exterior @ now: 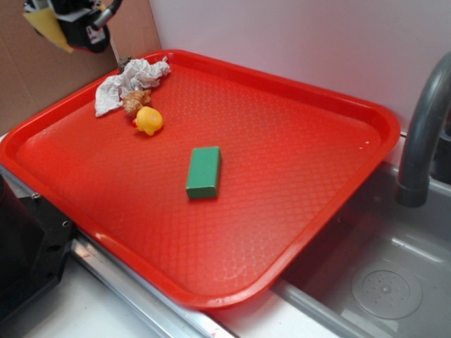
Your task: Grab the green sponge.
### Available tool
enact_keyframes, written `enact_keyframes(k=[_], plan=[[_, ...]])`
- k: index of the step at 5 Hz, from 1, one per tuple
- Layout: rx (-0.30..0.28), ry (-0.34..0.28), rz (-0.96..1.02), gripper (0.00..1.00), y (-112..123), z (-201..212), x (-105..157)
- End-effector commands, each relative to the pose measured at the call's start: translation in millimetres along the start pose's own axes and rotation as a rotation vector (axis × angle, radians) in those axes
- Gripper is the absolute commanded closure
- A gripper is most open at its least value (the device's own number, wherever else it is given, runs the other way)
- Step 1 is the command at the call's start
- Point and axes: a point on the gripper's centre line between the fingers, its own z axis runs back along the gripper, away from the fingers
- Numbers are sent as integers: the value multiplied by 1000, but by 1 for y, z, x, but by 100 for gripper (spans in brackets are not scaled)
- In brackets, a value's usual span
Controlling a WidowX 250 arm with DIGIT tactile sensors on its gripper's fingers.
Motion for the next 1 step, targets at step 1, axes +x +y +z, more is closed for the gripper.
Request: enact_keyframes(k=[1], plan=[[15, -80, -48, 100, -7, 11, 8]])
